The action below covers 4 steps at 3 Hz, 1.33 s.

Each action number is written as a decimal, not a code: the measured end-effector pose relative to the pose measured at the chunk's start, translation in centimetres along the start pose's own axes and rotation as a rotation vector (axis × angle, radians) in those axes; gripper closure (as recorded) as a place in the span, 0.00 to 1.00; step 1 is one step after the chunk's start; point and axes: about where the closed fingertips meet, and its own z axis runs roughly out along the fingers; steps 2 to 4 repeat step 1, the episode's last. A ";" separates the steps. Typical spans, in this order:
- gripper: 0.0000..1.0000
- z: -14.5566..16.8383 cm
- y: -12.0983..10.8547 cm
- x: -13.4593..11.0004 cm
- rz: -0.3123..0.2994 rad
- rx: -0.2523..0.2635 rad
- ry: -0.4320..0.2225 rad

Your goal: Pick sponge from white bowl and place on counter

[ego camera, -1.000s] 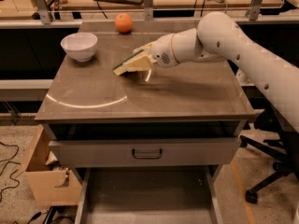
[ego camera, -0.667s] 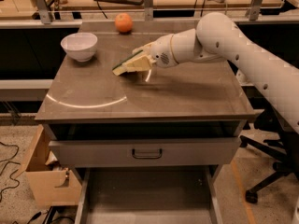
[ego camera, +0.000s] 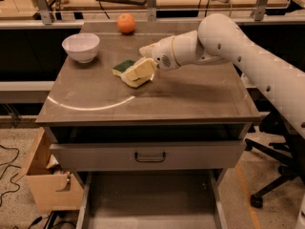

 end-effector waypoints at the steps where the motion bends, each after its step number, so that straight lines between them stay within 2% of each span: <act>1: 0.00 0.0 0.0 0.0 0.000 0.000 0.000; 4: 0.00 0.0 0.0 0.0 0.000 0.000 0.000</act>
Offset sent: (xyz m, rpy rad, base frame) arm 0.0000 0.0000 0.0000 0.0000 0.0000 0.0000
